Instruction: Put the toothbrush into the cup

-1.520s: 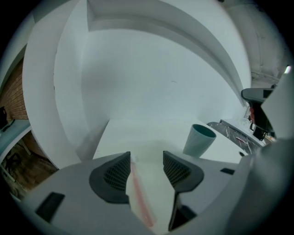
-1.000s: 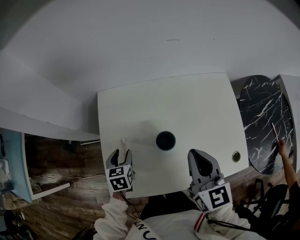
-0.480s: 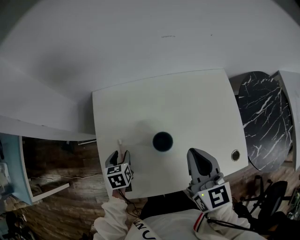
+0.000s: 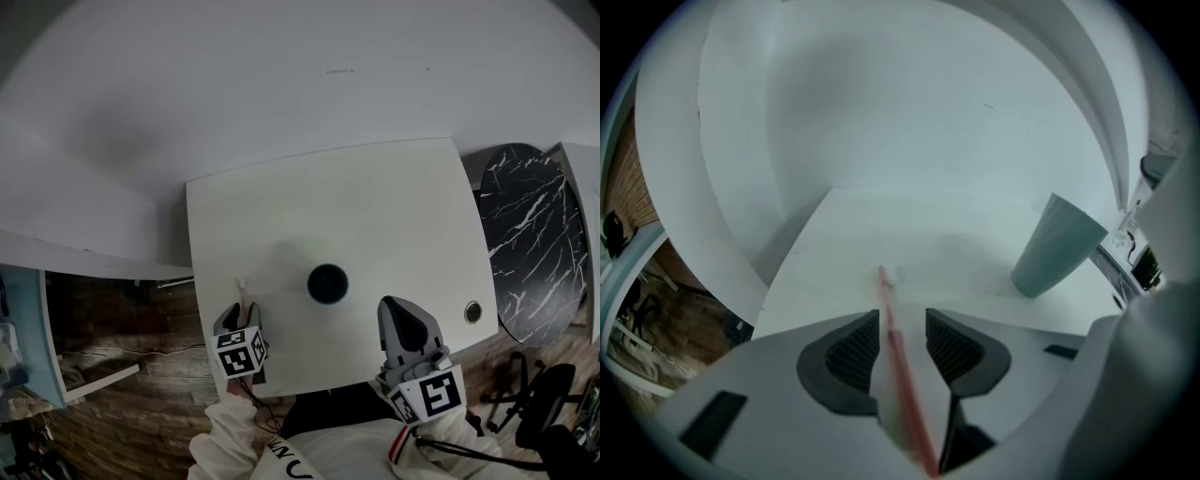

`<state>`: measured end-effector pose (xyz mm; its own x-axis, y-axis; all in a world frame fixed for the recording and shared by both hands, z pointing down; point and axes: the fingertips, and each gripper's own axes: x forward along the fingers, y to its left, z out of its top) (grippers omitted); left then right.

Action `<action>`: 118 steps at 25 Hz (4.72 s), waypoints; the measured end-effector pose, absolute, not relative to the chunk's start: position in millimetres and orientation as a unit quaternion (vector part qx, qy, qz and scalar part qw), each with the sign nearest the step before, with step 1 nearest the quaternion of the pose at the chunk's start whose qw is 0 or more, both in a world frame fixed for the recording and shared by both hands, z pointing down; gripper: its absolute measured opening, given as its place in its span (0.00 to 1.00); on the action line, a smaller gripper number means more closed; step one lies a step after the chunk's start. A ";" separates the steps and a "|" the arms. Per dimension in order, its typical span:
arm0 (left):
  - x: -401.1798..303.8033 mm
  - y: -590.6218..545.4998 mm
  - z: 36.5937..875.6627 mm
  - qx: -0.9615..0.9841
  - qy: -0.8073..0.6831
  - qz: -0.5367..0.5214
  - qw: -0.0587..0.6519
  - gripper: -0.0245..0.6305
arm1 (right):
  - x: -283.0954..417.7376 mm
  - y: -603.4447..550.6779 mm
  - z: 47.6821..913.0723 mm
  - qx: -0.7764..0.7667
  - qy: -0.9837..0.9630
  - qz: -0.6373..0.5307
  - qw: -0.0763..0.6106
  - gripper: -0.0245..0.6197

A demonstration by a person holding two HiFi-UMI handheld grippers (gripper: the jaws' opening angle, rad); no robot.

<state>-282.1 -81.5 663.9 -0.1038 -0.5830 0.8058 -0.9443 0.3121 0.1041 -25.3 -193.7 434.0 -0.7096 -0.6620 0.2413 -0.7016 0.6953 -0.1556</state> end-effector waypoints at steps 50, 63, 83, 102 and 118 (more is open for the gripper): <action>-257.5 -95.5 559.8 0.610 -0.706 0.209 0.294 0.12 | -28.5 -164.9 405.2 0.383 -0.916 0.102 0.061 0.04; -230.6 -101.7 461.7 0.656 -0.709 0.145 0.217 0.12 | -30.2 -150.8 373.2 0.387 -0.918 0.076 0.037 0.04; -181.2 -133.0 365.0 0.712 -0.697 0.039 0.082 0.12 | -14.1 -163.6 338.3 0.406 -0.913 0.036 0.007 0.04; -148.3 -194.8 406.5 0.739 -0.672 0.018 0.047 0.12 | 2.1 -214.6 388.6 0.435 -0.899 0.053 0.010 0.04; -145.1 -209.5 483.2 0.740 -0.672 0.016 0.032 0.12 | -4.0 -230.5 442.1 0.437 -0.896 0.076 0.035 0.04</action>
<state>-145.1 -209.5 483.2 0.0965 -0.9930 0.0675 -0.9951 -0.0949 0.0258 -4.0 -230.5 442.1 -0.6162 -0.7768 0.1298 -0.7876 0.6070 -0.1060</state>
